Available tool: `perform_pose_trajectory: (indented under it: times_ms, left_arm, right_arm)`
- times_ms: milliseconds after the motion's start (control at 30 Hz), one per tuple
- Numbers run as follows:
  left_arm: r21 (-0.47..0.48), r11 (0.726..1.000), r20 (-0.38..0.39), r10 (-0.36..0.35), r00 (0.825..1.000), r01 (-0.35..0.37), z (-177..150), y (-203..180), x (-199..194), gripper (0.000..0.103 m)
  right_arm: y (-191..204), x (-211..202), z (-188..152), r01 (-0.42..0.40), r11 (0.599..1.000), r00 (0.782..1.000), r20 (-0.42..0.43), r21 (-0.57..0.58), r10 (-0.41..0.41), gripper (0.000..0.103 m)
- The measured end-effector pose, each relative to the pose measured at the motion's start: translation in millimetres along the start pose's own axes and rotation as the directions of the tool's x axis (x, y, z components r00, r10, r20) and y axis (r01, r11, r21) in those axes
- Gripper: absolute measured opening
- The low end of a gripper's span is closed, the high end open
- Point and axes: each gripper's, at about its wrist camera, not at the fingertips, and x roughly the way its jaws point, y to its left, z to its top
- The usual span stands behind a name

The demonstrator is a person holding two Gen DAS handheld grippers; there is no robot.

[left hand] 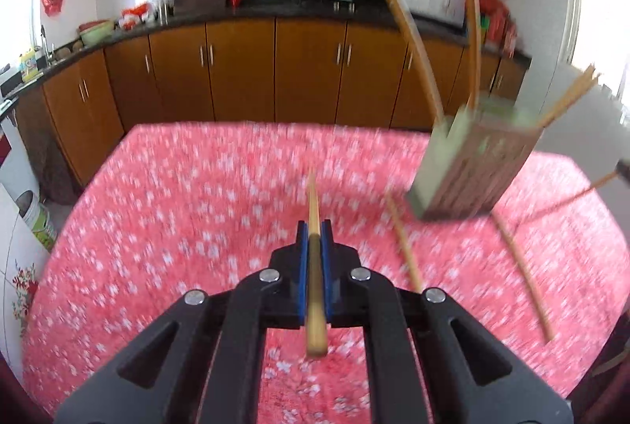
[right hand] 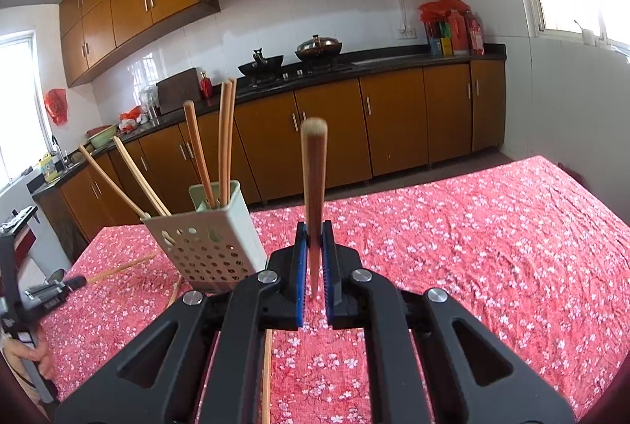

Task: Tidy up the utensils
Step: 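Lower both chopsticks into the holder and open both grippers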

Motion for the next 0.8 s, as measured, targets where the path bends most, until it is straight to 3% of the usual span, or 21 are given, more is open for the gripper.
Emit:
perform_pose_trajectory:
  times_ms: [200, 300, 500, 667, 800]
  left_arm:
    - [-0.036, 0.999, 0.116, 0.006, 0.993, -0.002, 33, -5, -32, 0.008]
    - [-0.040, 0.999, 0.133, 0.008, 0.991, -0.003, 43, -7, -36, 0.007]
    - [-0.038, 0.998, 0.193, -0.042, 0.980, 0.050, 73, -16, -59, 0.007]
    - [-0.035, 0.990, 0.277, -0.122, 0.953, 0.137, 109, -32, -90, 0.007]
    - [-0.042, 0.979, 0.335, -0.176, 0.925, 0.202, 131, -44, -107, 0.007]
  right_arm:
    - [4, -2, 6, -0.006, 1.000, 1.000, 0.019, -0.011, 0.007, 0.008]
    - [7, -4, 10, -0.017, 1.000, 1.000, 0.026, -0.012, 0.017, 0.008]
    - [24, -21, 35, -0.116, 0.993, 0.990, 0.083, -0.008, 0.116, 0.008]
    - [45, -40, 70, -0.230, 0.973, 0.957, 0.179, -0.004, 0.227, 0.008]
    - [61, -43, 90, -0.245, 0.969, 0.938, 0.249, -0.021, 0.242, 0.008]
